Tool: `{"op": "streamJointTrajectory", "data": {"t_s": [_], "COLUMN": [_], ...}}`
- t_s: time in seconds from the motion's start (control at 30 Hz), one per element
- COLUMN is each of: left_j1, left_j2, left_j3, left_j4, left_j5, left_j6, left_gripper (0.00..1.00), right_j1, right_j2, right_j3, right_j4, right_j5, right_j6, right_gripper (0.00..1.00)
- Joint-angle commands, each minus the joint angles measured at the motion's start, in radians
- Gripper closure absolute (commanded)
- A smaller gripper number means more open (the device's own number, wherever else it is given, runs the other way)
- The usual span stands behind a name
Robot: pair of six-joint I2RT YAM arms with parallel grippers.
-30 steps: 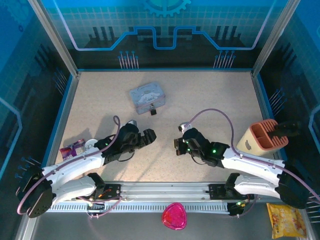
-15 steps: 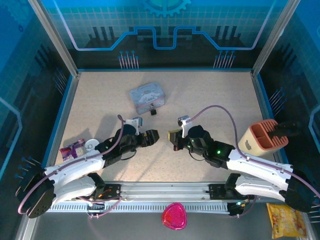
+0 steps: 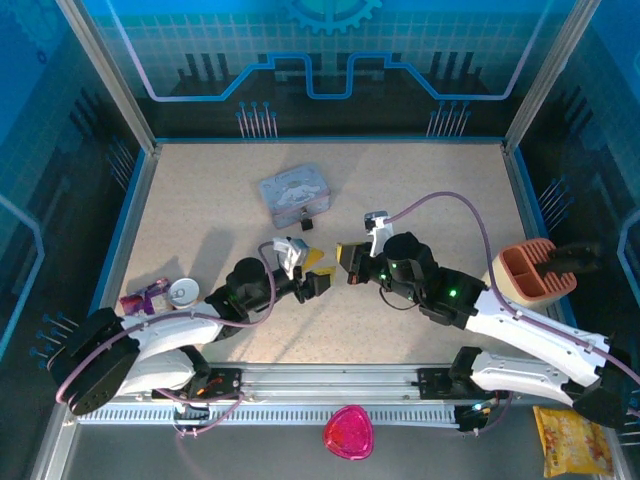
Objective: Unlock a padlock with a key
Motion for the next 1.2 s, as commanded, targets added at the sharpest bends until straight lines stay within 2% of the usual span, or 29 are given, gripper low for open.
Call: {"op": "streamJointTrajectory", "data": {"t_s": [0.0, 0.23, 0.57, 0.77, 1.07, 1.17], "left_j1": [-0.005, -0.006, -0.005, -0.006, -0.005, -0.005], "left_j2": [0.029, 0.051, 0.066, 0.076, 0.076, 0.069], "left_j3": [0.036, 0.057, 0.078, 0.082, 0.092, 0.088], "left_j4": [0.123, 0.134, 0.113, 0.115, 0.096, 0.092], "left_j5": [0.092, 0.147, 0.183, 0.181, 0.176, 0.165], "left_j6": [0.127, 0.146, 0.146, 0.142, 0.138, 0.139], "left_gripper": [0.5, 0.63, 0.76, 0.8, 1.0, 1.0], "right_j1": [0.009, 0.017, 0.023, 0.025, 0.025, 0.025], "right_j2": [-0.011, -0.031, -0.041, -0.041, -0.05, -0.055], "right_j3": [0.028, 0.027, 0.01, 0.009, -0.011, -0.013], "right_j4": [-0.064, -0.061, -0.046, -0.039, -0.039, -0.048], "right_j5": [0.002, 0.004, 0.0, -0.007, 0.009, 0.023], "right_j6": [0.057, 0.078, 0.102, 0.109, 0.123, 0.121], "right_gripper": [1.0, 1.0, 1.0, 1.0, 1.0, 1.0]}}
